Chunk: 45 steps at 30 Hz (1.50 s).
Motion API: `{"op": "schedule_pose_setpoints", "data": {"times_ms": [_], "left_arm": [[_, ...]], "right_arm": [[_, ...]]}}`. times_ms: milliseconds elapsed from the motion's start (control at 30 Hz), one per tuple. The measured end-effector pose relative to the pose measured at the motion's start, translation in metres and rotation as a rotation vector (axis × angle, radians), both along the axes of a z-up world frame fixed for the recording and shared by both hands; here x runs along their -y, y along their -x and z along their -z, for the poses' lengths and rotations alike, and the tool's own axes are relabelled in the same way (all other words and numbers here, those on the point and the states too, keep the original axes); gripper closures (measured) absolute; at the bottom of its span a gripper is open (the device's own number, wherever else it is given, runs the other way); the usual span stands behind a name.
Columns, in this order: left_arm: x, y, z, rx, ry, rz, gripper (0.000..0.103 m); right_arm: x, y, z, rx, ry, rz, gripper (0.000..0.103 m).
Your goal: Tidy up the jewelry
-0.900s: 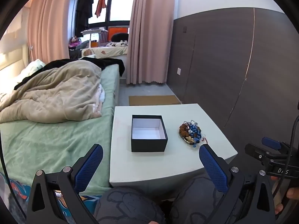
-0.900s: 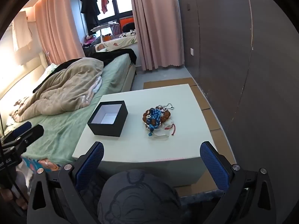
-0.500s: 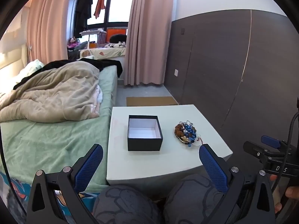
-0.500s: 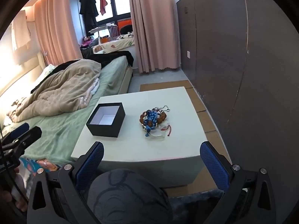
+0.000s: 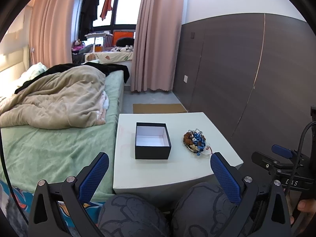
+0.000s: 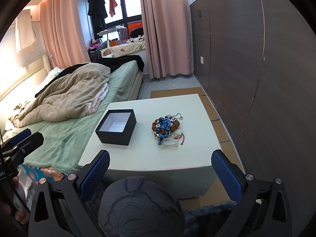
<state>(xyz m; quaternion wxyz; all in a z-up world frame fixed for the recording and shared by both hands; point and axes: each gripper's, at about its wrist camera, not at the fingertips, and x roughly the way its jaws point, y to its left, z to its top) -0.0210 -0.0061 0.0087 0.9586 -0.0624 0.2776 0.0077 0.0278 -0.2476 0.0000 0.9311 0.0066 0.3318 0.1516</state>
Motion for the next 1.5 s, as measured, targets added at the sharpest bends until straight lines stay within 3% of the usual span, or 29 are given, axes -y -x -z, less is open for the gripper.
{"op": "schedule_pose_setpoints", "data": {"times_ms": [933,1500], "left_arm": [[-0.001,0.011,-0.003,0.023,-0.026,0.004,0.001],[0.001,0.013,-0.001,0.03,-0.001,0.021,0.001]], "right_arm": [[0.004,0.009,-0.003,0.016,0.017,0.05,0.0],[0.012,0.011,-0.004,0.016,-0.01,0.05,0.0]]}}
